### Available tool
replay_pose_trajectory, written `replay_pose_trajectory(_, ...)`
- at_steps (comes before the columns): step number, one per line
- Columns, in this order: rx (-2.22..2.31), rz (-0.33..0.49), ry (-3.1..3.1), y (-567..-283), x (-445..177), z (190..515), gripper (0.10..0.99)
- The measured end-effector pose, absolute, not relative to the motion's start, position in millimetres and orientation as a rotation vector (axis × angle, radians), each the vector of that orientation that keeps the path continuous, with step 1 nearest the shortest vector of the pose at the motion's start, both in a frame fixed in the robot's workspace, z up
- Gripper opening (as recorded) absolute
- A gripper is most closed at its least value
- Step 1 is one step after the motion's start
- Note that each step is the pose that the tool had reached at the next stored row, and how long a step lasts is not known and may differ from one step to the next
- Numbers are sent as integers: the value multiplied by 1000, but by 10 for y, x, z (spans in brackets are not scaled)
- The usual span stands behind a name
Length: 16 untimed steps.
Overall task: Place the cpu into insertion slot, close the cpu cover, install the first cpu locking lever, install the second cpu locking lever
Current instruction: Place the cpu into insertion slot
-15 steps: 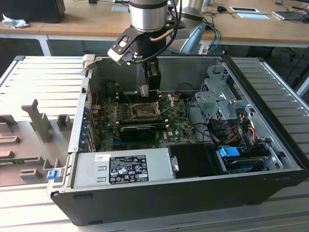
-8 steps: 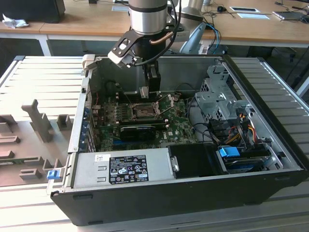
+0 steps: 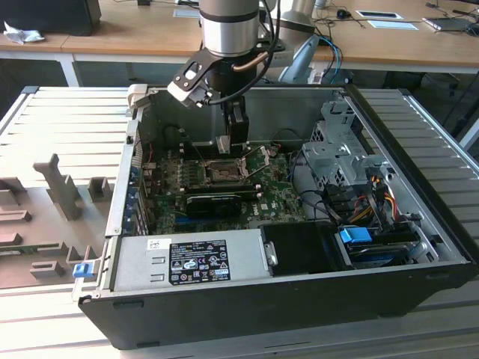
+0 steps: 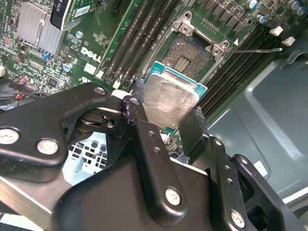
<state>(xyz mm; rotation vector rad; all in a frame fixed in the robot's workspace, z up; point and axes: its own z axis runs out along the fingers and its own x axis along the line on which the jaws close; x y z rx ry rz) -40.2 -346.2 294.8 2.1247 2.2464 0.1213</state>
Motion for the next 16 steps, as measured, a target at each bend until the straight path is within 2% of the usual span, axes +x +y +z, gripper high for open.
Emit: replay_pose_trajectory(16,2135,121,2236,-3450,-421,2871,529)
